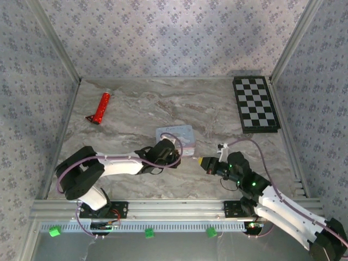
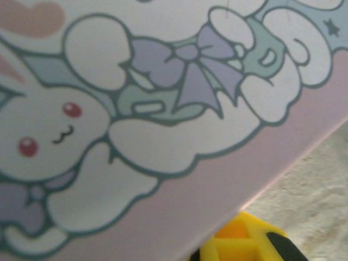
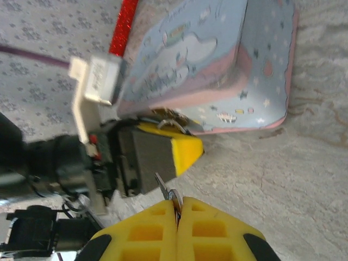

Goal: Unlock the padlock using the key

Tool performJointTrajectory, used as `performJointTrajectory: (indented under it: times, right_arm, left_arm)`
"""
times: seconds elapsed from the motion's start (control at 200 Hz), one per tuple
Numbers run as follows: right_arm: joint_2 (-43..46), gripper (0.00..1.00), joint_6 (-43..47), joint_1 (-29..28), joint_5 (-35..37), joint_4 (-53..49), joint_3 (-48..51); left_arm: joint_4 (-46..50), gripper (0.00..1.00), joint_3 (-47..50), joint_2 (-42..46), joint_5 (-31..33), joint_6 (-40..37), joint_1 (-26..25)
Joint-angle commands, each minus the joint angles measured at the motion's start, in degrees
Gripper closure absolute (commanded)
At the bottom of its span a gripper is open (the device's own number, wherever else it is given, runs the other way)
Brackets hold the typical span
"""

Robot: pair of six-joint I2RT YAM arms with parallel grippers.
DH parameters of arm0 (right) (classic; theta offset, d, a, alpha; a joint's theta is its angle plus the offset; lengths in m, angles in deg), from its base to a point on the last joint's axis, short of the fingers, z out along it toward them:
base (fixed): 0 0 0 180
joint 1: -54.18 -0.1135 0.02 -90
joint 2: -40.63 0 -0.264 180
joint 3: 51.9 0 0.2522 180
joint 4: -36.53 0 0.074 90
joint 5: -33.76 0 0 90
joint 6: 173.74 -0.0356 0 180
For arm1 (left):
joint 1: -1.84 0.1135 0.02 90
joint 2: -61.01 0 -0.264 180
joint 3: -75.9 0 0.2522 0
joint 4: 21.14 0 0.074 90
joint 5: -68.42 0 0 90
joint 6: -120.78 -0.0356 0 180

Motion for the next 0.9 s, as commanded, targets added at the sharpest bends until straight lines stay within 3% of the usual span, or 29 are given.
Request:
performJointTrajectory:
  times: [0.0,0.405,0.58,0.894]
  right_arm:
    - [-2.89,1.0,-2.2,-3.21,5.63,4.08,0.63]
    - [-7.67,1.0,-11.22,-8.2,16.8,16.56,5.93]
    - [-11.69,1.0,-13.97,-7.82,16.64,22.38,6.24]
    - [-27.77,1.0,-22.35,-4.76,10.89,40.25,4.76]
  left_arm:
    - [4.7,0.89,-3.72,1.17,-7.18,3.57,1.55]
    - [1.19,0.94,-8.59,-1.68,-13.37,16.38,6.11]
    - [-5.59,0.96,-6.95,-2.72,-13.59,23.55,6.57]
    - [-16.84,0.98,-0.84,-2.56,-10.05,32.36,6.84]
